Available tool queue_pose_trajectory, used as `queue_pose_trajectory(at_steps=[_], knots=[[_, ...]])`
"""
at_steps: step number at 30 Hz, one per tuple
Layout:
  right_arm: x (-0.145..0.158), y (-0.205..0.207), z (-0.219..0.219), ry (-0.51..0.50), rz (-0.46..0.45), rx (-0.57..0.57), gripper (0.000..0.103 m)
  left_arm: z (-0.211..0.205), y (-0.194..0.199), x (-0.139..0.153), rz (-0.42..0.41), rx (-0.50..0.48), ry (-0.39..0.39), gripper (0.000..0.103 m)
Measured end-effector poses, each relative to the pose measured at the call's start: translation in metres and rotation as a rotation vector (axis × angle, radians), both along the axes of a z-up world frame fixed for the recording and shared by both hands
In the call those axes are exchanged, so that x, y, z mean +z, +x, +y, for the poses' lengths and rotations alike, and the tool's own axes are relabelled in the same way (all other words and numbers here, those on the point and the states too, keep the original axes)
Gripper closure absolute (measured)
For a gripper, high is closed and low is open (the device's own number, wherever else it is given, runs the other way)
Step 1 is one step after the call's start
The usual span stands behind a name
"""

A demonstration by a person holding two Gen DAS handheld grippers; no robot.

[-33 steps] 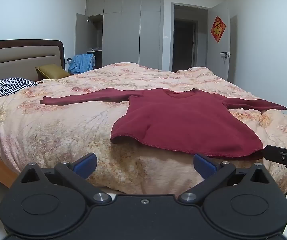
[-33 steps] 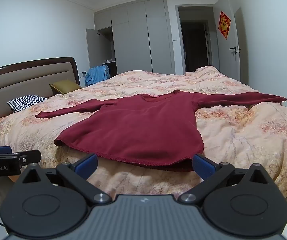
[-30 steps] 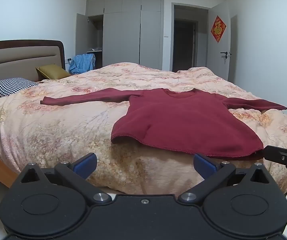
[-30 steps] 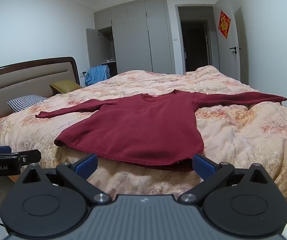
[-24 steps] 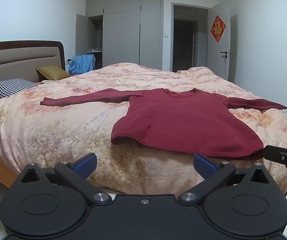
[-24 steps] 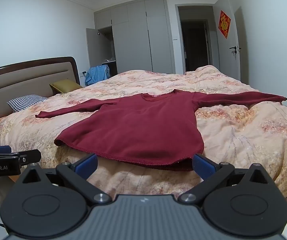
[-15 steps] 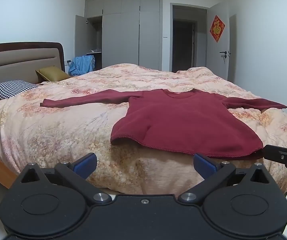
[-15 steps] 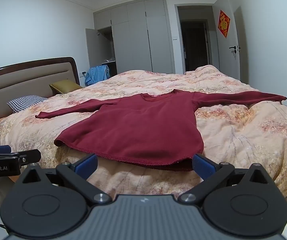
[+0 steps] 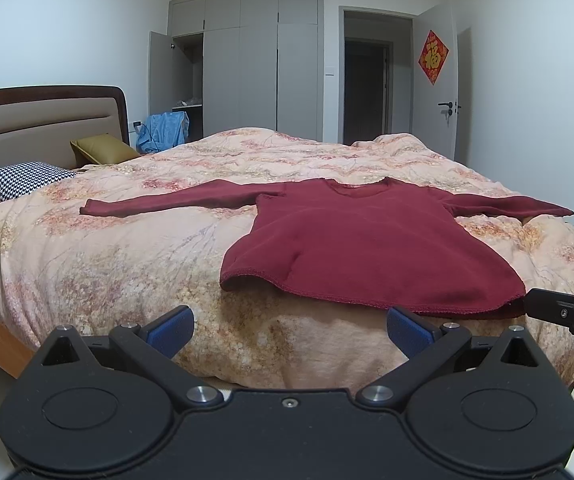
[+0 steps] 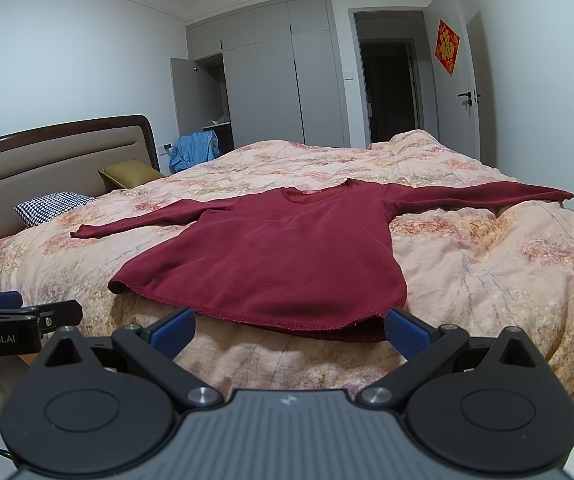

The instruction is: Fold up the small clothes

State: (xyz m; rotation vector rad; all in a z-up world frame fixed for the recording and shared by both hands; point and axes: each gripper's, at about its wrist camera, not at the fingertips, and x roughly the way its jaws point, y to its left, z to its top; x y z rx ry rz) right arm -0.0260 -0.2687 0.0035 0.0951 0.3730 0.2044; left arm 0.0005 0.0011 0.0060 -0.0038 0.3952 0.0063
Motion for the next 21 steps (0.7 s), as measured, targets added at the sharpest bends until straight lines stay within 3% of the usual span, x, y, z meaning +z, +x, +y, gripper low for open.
queue_pose_trajectory(at_steps=[21], knots=[[-0.0008,0.0,-0.0008,0.004,0.002,-0.001,0.0,-0.0013,0.0001,0.0021,0.001,0.001,0.003,0.001]])
